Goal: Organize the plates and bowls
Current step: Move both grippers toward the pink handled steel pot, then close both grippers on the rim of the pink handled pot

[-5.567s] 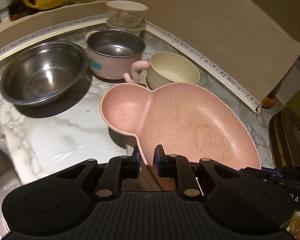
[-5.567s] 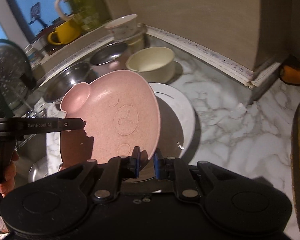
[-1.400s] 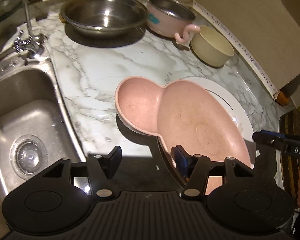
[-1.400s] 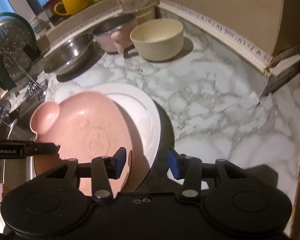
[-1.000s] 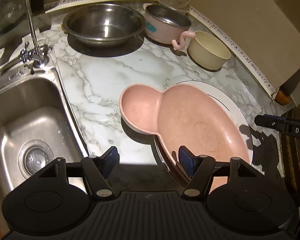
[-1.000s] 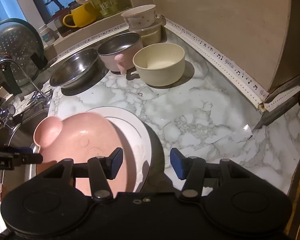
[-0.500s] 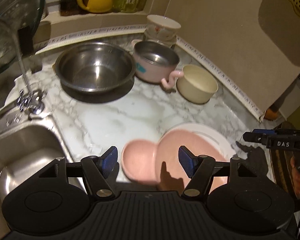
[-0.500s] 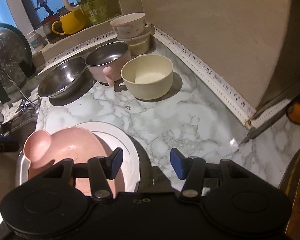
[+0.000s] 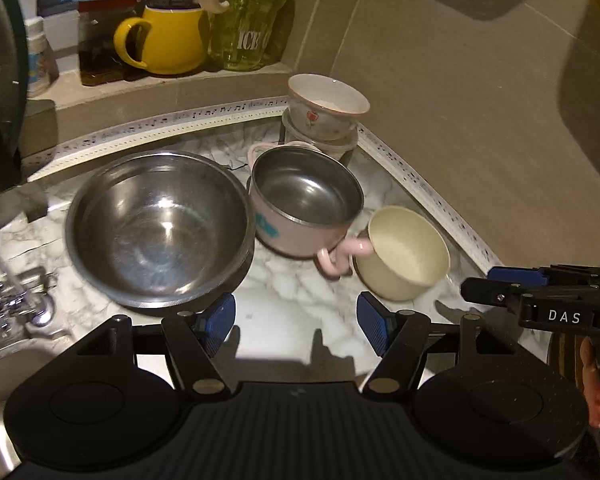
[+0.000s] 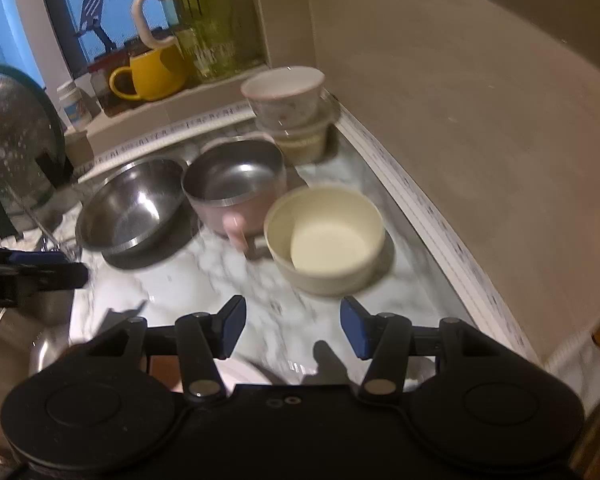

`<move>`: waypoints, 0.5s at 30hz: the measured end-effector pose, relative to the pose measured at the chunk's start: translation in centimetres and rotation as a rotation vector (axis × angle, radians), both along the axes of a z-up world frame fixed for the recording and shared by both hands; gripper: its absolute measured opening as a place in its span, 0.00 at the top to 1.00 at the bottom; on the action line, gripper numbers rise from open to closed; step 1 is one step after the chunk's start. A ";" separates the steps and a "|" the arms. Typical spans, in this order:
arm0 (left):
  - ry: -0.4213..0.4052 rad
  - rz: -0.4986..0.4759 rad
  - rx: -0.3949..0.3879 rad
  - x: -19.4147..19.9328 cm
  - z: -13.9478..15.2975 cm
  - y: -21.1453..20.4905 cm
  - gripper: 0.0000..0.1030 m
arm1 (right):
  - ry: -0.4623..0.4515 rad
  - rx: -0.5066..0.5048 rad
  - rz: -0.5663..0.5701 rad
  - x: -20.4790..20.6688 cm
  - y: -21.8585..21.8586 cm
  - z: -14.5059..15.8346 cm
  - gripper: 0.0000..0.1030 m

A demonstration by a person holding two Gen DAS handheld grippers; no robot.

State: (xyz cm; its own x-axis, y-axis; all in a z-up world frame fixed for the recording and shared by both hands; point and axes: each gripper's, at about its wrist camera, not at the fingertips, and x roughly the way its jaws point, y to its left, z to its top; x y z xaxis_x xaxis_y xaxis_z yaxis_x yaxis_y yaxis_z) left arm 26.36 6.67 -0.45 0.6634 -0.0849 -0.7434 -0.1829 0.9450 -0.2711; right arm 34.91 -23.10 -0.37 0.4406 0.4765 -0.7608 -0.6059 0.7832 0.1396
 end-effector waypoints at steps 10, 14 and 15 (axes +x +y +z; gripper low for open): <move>0.038 0.101 -0.023 8.4 0.0 2.5 0.36 | 0.017 -0.009 -0.011 6.5 5.4 0.3 0.50; 0.046 0.104 -0.028 11.7 0.1 3.9 0.36 | 0.036 -0.010 -0.026 8.5 7.3 -0.1 0.50; 0.053 0.103 -0.026 12.4 -0.1 4.2 0.36 | 0.042 -0.012 -0.031 9.0 7.8 -0.2 0.51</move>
State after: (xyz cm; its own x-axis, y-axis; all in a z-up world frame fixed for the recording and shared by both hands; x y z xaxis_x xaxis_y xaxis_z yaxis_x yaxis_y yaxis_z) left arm 38.74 10.84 -0.51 0.6292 -0.0380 -0.7763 -0.2939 0.9130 -0.2829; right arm 43.95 -15.34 -0.59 0.4230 0.4536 -0.7845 -0.5749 0.8035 0.1546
